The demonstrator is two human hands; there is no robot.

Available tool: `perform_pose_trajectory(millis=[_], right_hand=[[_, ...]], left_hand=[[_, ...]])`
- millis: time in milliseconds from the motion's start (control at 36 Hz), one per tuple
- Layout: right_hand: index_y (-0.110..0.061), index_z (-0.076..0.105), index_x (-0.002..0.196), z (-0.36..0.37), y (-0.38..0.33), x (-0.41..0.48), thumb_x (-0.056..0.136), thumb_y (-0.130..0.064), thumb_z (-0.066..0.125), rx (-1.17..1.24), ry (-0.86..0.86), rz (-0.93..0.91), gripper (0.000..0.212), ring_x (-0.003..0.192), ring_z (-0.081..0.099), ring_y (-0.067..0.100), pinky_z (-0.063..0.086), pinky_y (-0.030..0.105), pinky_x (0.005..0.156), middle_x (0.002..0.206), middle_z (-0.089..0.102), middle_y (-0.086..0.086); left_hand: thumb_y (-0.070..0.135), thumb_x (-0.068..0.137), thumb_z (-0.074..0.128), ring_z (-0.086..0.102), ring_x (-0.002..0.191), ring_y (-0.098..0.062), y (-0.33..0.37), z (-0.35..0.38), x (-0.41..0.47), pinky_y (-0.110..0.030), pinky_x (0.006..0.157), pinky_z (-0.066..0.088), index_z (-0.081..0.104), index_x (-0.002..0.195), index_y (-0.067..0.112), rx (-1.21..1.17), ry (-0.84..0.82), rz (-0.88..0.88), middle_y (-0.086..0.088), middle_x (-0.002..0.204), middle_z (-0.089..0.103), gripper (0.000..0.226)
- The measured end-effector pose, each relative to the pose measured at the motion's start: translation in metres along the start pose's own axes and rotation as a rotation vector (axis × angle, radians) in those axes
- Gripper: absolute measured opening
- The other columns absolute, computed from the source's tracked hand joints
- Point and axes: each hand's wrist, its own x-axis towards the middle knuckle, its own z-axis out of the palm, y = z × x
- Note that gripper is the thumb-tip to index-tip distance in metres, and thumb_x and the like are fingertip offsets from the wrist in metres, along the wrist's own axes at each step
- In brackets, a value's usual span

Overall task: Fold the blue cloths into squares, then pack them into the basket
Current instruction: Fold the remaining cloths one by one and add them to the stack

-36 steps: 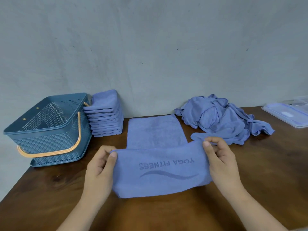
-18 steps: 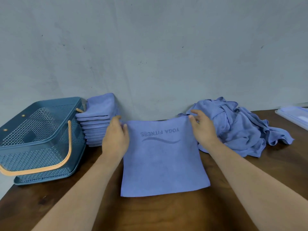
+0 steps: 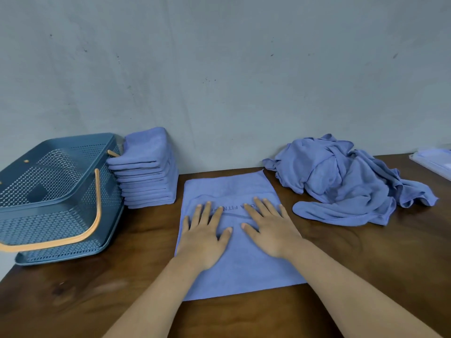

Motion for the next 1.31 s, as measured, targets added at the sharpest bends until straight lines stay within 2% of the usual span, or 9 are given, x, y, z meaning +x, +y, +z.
perform_pose_trajectory(millis=[389,528,611,722,833,972,1167,1250,1306], right_hand=[[-0.045,-0.016,0.164,0.018,-0.041,-0.13,0.101,-0.075,0.007,0.006,0.021,0.049,0.073,0.158,-0.027,0.013,-0.008,0.049,0.131,0.172,-0.027,-0.011],[-0.045,-0.016,0.164,0.021,-0.055,-0.165,0.092,-0.079,-0.009,-0.005,0.006,0.063,0.079,0.159,-0.027,0.015,-0.008,0.049,0.131,0.172,-0.027,-0.01],[-0.044,0.001,0.167,0.014,-0.055,-0.164,0.1,-0.077,0.008,-0.02,0.044,0.046,0.075,0.163,-0.009,0.016,0.001,0.048,0.131,0.177,-0.006,-0.008],[-0.042,0.028,0.162,-0.004,-0.04,-0.136,0.102,-0.07,0.022,-0.011,0.195,-0.019,0.067,0.159,0.013,0.01,0.011,0.043,0.128,0.171,0.023,-0.011],[-0.044,0.021,0.165,-0.016,-0.017,-0.084,0.105,-0.07,0.028,0.006,0.082,-0.14,0.065,0.161,0.003,0.008,0.004,0.045,0.131,0.175,0.011,-0.014],[-0.051,0.013,0.164,-0.023,0.016,-0.042,0.094,-0.088,0.022,0.043,-0.01,-0.069,0.08,0.161,-0.008,0.007,-0.003,0.048,0.131,0.175,-0.004,-0.019],[-0.055,0.005,0.163,-0.015,0.034,-0.034,0.093,-0.089,0.018,0.058,0.002,-0.019,0.079,0.16,-0.014,0.006,-0.003,0.042,0.131,0.175,-0.012,-0.018],[-0.054,0.01,0.164,-0.015,0.032,-0.032,0.094,-0.085,0.019,0.073,0.019,0.016,0.077,0.162,-0.009,0.015,0.001,0.042,0.13,0.175,-0.006,-0.016],[-0.051,0.021,0.163,-0.015,0.035,-0.035,0.097,-0.079,0.026,0.128,0.061,0.048,0.072,0.163,-0.001,0.018,0.007,0.042,0.131,0.176,0.005,-0.014]], left_hand=[[0.073,0.103,0.008,-0.028,0.158,-0.015,0.017,0.009,-0.126,-0.049,0.13,-0.014,-0.013,0.165,0.045,0.015,0.0,0.03,0.014,0.172,-0.025,0.072],[0.077,0.086,-0.009,-0.031,0.157,-0.013,0.025,0.009,-0.161,-0.048,0.129,-0.014,-0.016,0.163,0.047,-0.002,-0.029,0.025,0.016,0.171,-0.029,0.084],[0.076,0.1,0.003,-0.027,0.158,-0.011,0.022,0.003,-0.159,-0.046,0.13,-0.011,-0.011,0.165,0.047,-0.009,-0.023,0.034,0.017,0.172,-0.023,0.072],[0.071,0.1,0.018,-0.006,0.161,-0.003,0.005,-0.012,-0.129,-0.031,0.128,-0.003,0.016,0.165,0.045,-0.074,0.063,0.097,0.021,0.174,0.006,0.07],[0.063,0.106,0.031,0.009,0.16,-0.003,-0.024,-0.026,-0.075,-0.03,0.127,0.004,0.029,0.163,0.041,-0.102,0.058,0.121,0.018,0.172,0.023,0.061],[0.078,0.099,0.03,-0.005,0.161,-0.004,-0.046,-0.025,-0.038,-0.042,0.132,-0.001,0.019,0.165,0.045,-0.116,-0.016,0.059,0.022,0.175,0.005,0.075],[0.083,0.096,0.028,-0.015,0.157,0.004,-0.056,-0.016,-0.033,-0.042,0.132,-0.004,0.013,0.166,0.047,-0.132,-0.004,0.014,0.026,0.173,-0.005,0.08],[0.072,0.101,0.029,-0.001,0.159,0.004,-0.061,-0.012,-0.03,-0.041,0.132,-0.001,0.029,0.162,0.044,-0.214,0.076,-0.026,0.027,0.171,0.012,0.067],[0.057,0.105,0.038,0.024,0.157,-0.003,-0.067,-0.01,-0.026,-0.044,0.132,0.013,0.048,0.152,0.039,-0.31,0.185,-0.057,0.023,0.162,0.037,0.052]])
